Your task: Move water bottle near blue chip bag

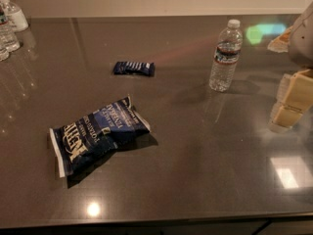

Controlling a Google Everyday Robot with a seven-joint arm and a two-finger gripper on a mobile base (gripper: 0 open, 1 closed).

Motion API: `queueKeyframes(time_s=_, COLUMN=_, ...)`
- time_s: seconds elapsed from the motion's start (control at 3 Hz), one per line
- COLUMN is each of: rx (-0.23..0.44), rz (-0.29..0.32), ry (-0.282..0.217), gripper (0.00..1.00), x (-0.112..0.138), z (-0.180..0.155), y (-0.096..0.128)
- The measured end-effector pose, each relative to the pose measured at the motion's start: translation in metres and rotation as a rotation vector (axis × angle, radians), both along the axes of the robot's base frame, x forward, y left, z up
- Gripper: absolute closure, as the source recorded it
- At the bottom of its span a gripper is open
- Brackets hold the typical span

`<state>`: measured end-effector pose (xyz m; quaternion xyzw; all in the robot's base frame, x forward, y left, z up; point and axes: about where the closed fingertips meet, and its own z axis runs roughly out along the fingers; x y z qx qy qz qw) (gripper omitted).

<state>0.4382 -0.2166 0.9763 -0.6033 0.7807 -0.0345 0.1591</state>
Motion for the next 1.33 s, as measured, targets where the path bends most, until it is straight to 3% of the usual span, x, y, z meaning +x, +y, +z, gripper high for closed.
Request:
queueKeyframes(time_s=0.67, rx=-0.013, rz=0.006, ry=-0.001, gripper=0.0, x=0.005, z=0.0, y=0.001)
queueKeyframes(time_s=1.33, rx=0.118, rz=-0.085, ry=-0.051, gripper=0.0, x=0.062, z=-0.001, y=-0.001)
